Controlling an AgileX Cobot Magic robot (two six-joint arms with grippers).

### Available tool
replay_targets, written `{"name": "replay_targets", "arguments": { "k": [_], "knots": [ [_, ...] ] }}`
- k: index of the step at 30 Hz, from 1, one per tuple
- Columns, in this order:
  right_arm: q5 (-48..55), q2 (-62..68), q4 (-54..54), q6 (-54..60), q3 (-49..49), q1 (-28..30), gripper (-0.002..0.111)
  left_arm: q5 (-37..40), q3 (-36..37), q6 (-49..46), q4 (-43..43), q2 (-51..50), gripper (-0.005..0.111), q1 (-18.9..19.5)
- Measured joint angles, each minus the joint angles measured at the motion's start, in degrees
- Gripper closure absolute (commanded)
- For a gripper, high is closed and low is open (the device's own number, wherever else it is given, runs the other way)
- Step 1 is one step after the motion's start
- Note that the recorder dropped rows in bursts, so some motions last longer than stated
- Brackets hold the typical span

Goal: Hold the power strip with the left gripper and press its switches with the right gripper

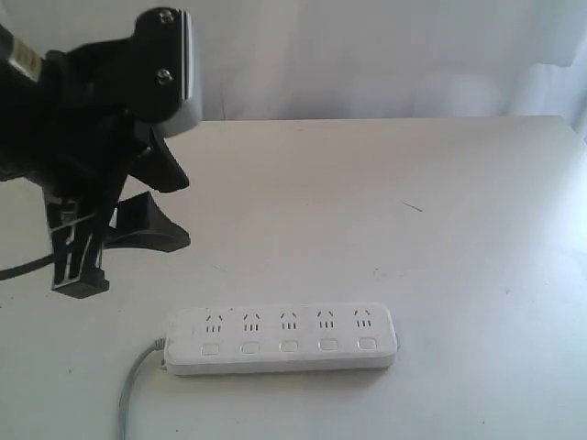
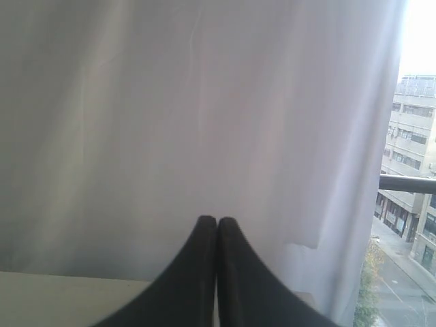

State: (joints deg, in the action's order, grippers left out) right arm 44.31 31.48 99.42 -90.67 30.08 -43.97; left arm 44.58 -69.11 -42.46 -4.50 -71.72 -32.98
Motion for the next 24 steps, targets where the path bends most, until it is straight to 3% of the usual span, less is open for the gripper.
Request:
{"name": "replay_targets", "arguments": {
  "k": [13,19,24],
  "knots": [
    [-1.35,0.0,0.0,0.0,0.0,0.0,0.108,1.17,0.0,0.0,-2.98,8.8,0.053,0.0],
    [-1.35,0.0,-0.12,0.0,0.0,0.0,0.108,3.53,0.0,0.48,-4.93,13.4,0.07,0.0],
    [-1.35,-0.13,-0.12,0.0,0.0,0.0,0.108,4.21,0.14,1.6,-5.39,18.63,0.094,0.0]
  ]
}}
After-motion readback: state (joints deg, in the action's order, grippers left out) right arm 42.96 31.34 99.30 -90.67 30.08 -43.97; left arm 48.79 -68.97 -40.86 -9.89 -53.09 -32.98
